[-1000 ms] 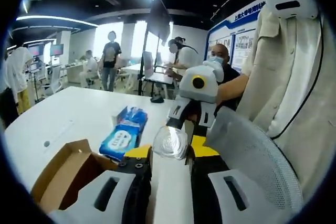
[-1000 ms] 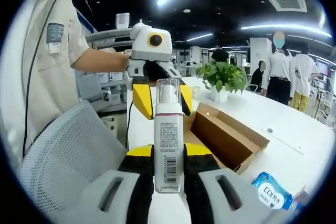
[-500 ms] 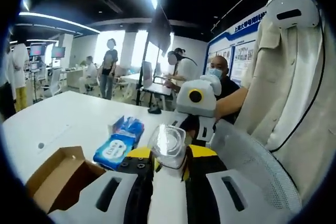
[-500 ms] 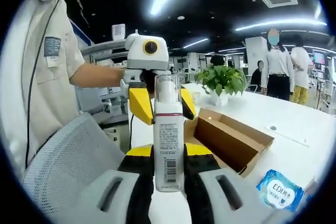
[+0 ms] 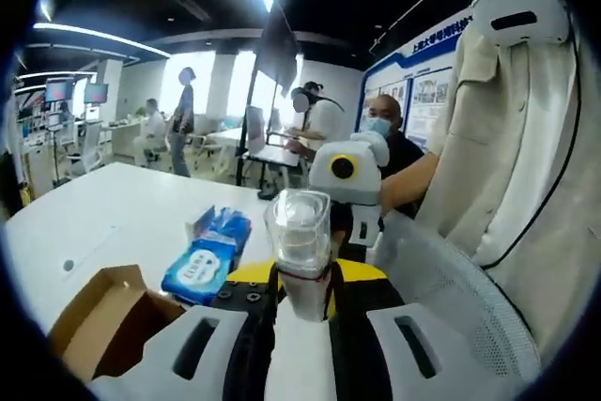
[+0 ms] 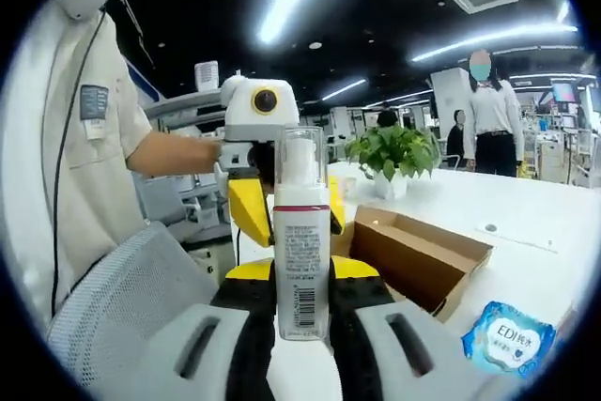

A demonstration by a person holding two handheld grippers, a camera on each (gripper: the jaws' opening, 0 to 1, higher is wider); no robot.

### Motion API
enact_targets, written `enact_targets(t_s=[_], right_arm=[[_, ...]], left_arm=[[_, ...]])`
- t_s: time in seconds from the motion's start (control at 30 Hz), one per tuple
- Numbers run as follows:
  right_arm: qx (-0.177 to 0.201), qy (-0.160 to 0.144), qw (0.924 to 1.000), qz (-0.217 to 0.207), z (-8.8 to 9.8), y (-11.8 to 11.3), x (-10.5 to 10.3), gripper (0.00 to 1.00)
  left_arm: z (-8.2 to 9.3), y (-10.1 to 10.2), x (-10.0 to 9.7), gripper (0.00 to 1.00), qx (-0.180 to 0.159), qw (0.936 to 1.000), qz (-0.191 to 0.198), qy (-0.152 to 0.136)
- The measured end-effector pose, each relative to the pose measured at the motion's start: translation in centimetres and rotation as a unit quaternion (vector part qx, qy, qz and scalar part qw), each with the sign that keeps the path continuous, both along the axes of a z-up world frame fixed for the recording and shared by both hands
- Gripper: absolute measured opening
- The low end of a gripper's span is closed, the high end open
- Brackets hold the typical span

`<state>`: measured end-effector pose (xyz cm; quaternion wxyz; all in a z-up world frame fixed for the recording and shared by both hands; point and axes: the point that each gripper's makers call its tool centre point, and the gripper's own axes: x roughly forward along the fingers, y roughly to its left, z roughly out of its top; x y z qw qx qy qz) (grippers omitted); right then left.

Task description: Operate the shoe box by opening the lid, removing the specified soft item, and placing it in the target area until the item is outside and the box remains undamaged.

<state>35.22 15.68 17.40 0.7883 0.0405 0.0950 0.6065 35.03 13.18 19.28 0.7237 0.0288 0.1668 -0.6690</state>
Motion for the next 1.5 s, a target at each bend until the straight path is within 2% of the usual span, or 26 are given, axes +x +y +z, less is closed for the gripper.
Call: enact_targets(t_s=[0.13,0.5,0.87,1.1,1.23,1.5], right_arm=[[-0.024,-0.019,0.9995,0.009,-0.4,0.0,-0.1,0.18],[-0.026,-0.013,0.9994,0.017,-0.8,0.2,-0.4,0.18],[-0.045,0.000,0.9987,0.026,-2.1,1.0,-0.6,0.18],[-0.069,-0.009,0.9971,0.031,-2.8,0.9,-0.9,0.18],[-0.063,0.000,0.9977,0.025,-2.7,0.9,-0.7,0.19],[-0.065,-0.002,0.9977,0.018,-2.5,0.8,-0.5,0.21]], left_arm=[[0.1,-0.2,0.1,0.22,-0.003,1.0000,0.001,0.002],[0.2,-0.6,-0.1,0.22,-0.011,0.9999,-0.005,-0.006],[-0.1,-1.5,-0.6,0.22,0.009,0.9994,-0.025,-0.020],[-0.8,-1.3,-0.7,0.21,0.041,0.9986,-0.032,0.004],[-0.8,-1.1,-0.5,0.19,0.050,0.9984,-0.023,0.016],[-0.6,-0.8,0.0,0.18,0.054,0.9982,-0.007,0.025]])
